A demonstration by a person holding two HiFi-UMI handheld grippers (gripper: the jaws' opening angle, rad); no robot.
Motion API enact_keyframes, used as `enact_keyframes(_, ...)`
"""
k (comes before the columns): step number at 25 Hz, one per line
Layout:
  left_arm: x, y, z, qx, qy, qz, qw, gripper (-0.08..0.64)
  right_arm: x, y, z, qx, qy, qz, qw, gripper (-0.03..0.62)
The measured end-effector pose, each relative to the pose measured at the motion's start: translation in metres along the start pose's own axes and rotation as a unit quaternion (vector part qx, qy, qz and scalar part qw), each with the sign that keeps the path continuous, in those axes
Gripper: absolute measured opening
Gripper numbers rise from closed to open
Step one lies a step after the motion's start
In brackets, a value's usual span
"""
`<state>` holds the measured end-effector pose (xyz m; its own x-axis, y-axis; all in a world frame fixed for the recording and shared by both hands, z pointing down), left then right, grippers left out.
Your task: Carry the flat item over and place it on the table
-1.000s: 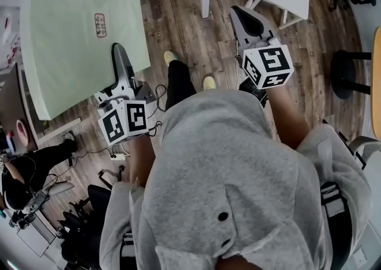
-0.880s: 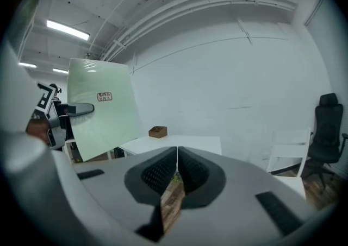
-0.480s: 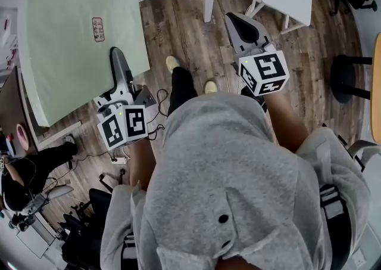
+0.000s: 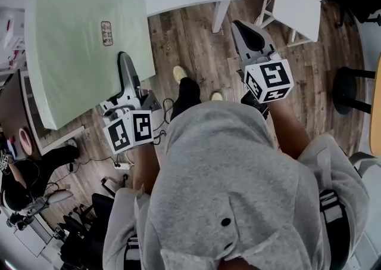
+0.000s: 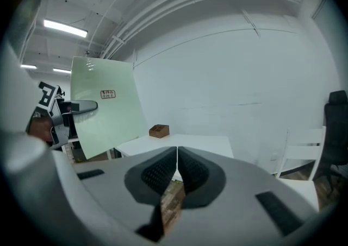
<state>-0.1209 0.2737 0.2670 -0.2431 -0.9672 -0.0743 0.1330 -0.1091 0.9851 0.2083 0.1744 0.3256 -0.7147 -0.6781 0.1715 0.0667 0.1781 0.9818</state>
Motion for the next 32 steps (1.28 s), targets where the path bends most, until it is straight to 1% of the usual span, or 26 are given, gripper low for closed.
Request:
enact_keyframes(4,0.01,0.008,0.008,0.002,-0.006,0.001,1.0,0.275,0.015,0.004,-0.003,-0.003,-0.003,-0.001,1.0,0.028)
enact_keyframes(8,0.064,0.0,0.032,0.002,-0.01,0.009,0.9999,0.275,0.071,-0.02,-0.009,-0.006,-0.004,0.012,1.0,0.028)
enact_keyframes(11,0.089,-0.002,0.043,0.001,-0.007,0.011,0.9999,0.275,0.095,-0.031,-0.01,-0.009,-0.001,0.015,1.0,0.028)
enact_keyframes(17,0.122,-0.003,0.059,0.005,0.004,0.012,0.9999,0.275,0.127,-0.041,-0.009,-0.023,0.005,0.023,0.999,0.028)
enact_keyframes(21,0.143,-0.003,0.073,0.002,0.011,0.015,0.9998,0.275,0.152,-0.047,-0.005,-0.025,0.008,0.03,0.999,0.028)
enact_keyframes(25,0.165,0.0,0.088,0.006,0.016,0.018,0.9997,0.275,0.18,-0.05,-0.001,-0.028,0.008,0.036,0.999,0.028)
enact_keyframes(32,0.188,0.004,0.115,-0.008,0.021,0.025,0.9994,0.272,0.215,-0.057,0.01,-0.036,0.01,0.04,0.998,0.028)
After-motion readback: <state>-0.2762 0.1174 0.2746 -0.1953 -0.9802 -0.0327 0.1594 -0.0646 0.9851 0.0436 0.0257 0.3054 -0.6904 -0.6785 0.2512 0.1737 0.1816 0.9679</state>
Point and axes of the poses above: the fingertips, and each gripper's own axes: x forward along the fingers, z to its left, y out of its underside, the point moved 9 cm from there along -x, backward along the fingers, and after that the axes turned 11 degrees about -y, right-handed, at the moved point
